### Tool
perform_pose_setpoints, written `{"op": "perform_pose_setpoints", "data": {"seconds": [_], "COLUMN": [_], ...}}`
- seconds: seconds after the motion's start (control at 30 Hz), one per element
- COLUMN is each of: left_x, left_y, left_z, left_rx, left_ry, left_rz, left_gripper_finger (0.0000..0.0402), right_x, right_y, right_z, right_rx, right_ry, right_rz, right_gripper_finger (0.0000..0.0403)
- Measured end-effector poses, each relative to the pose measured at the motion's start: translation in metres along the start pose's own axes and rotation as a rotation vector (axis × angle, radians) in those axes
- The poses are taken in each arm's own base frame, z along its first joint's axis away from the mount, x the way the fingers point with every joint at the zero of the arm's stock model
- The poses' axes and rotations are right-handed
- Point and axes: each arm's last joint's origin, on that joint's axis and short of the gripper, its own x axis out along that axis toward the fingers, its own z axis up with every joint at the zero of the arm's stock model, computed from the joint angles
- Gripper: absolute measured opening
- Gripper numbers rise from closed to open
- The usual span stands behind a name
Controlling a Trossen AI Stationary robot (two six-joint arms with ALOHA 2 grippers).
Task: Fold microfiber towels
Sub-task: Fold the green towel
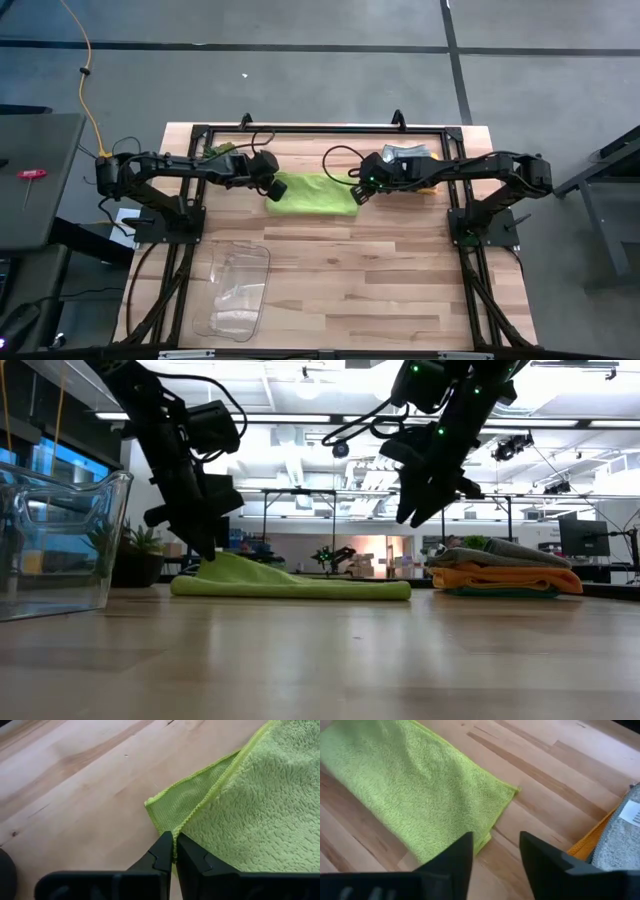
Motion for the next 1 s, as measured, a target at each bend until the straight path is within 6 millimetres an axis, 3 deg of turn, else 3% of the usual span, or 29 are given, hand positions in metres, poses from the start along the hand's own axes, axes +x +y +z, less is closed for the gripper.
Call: {"op": "perform_pose_setpoints", "data": {"seconds": [0.23, 0.5, 0.63, 0.83, 1.0], "left_x": [0.0, -0.001, -0.009, -0.016, -0.014], "left_y": [0.001, 0.008, 0.011, -0.005, -0.032], "left_z": [0.001, 0.009, 0.018, 0.021, 0.022], "left_rx": [0.051, 0.058, 0.025, 0.057, 0.059], "left_ry": [0.001, 0.032, 0.027, -0.017, -0.094], "left_rz": [-0.001, -0.032, -0.133, -0.302, -0.399], "left_gripper_finger": [0.0063, 0.0175, 0.0215, 0.0224, 0.0211], "right_x": [0.0, 0.0, 0.0, 0.01, 0.031], "right_y": [0.003, 0.004, 0.005, 0.001, -0.007], "right_z": [0.002, 0.003, 0.002, -0.014, -0.036], "right_rx": [0.003, 0.005, -0.016, -0.063, 0.067], "right_ry": [0.008, -0.001, 0.035, 0.11, 0.084], "right_rz": [0.066, 0.072, 0.12, 0.183, 0.246], "right_gripper_finger": [0.0207, 0.0213, 0.0213, 0.0207, 0.0194]}}
